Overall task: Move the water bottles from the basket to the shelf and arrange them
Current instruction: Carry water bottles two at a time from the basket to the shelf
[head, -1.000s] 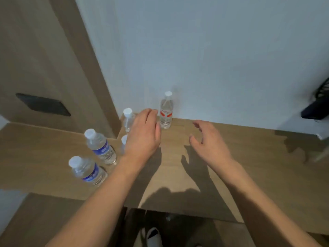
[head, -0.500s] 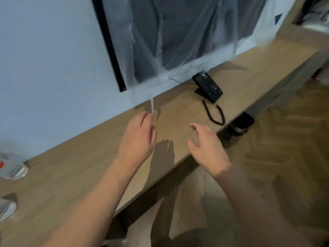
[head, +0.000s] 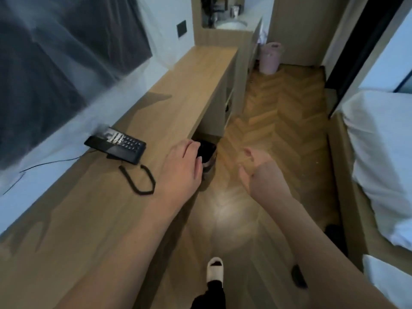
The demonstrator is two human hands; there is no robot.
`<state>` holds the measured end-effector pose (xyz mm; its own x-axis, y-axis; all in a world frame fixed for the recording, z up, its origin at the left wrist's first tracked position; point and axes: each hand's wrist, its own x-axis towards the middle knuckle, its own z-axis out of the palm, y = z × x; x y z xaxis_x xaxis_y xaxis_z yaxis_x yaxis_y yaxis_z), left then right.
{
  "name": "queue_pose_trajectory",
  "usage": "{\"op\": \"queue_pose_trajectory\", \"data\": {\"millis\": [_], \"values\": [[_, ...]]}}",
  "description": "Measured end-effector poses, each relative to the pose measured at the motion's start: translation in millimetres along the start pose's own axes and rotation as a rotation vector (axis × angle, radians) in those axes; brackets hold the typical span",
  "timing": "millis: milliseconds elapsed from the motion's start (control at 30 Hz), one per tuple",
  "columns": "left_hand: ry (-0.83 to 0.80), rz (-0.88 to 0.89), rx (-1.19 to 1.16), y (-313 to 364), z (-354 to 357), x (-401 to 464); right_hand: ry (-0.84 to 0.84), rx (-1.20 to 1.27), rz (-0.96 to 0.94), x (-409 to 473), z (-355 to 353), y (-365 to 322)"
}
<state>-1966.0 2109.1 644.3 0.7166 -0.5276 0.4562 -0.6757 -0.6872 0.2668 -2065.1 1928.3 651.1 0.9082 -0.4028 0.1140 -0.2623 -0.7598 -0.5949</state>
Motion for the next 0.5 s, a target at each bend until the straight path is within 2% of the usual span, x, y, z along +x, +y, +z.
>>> {"op": "queue_pose_trajectory", "data": {"millis": [300, 500], "values": [[0.01, 0.049, -0.056, 6.0, 116.2, 222.8, 0.028, -0.082, 0.072, 201.7, -44.0, 76.3], [0.012, 0.146, -0.096, 39.9, 187.0, 369.8, 0.101, -0.097, 0.101, 327.7, -84.0, 134.2]]}}
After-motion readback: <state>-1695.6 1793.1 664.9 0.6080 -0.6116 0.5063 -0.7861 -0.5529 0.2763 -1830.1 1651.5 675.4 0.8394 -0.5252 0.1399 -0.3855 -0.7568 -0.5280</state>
